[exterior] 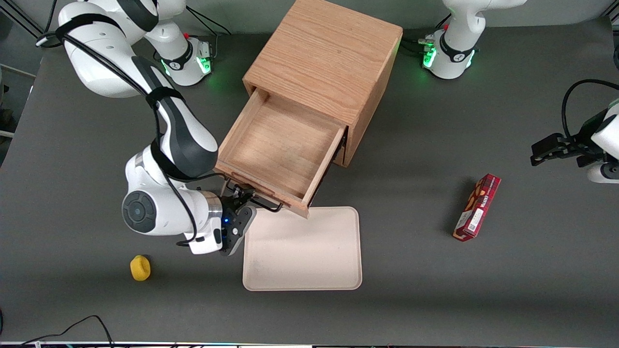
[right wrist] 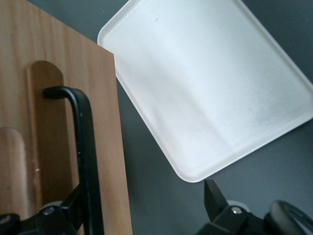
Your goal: Open upper drawer
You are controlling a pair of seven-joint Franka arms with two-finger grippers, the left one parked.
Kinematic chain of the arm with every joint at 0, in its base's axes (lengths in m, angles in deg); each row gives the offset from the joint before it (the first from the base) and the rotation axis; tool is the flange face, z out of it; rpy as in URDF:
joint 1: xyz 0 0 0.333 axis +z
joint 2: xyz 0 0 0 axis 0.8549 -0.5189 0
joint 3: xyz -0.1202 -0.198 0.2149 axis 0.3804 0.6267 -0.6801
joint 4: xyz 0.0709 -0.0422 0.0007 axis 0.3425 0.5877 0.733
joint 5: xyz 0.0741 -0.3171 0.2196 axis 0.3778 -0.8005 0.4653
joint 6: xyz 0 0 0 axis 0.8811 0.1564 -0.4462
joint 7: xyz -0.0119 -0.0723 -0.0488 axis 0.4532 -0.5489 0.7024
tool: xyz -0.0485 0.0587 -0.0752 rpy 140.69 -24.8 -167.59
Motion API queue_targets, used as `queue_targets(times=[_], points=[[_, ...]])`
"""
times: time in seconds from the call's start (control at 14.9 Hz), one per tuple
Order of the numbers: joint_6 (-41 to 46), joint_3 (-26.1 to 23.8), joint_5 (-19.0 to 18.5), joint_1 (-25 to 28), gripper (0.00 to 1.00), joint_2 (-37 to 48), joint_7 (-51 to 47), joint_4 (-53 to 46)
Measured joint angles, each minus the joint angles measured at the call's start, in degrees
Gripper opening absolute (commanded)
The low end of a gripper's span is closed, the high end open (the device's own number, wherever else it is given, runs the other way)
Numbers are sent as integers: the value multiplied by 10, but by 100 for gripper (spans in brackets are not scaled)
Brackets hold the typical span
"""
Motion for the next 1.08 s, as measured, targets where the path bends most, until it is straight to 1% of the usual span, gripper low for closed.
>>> queue_targets(times=[0.2, 0.34, 0.4, 0.54, 0.67, 0.81, 0.88, 0.94, 1.08], points=[[13, 1, 0, 0, 100, 10, 1, -44], [20, 4, -3, 0, 100, 56, -15, -64], [32, 12, -3, 1, 100, 91, -50, -63], [85, 26, -4, -2, 100, 156, -123, -59], [157, 41, -5, -6, 100, 207, -168, -56], [252, 76, -7, -6, 100, 254, -186, -34], [292, 101, -8, -7, 100, 279, -188, -10], [313, 131, -9, -8, 100, 307, -188, 26], [307, 187, -17, -12, 100, 375, -188, 135]])
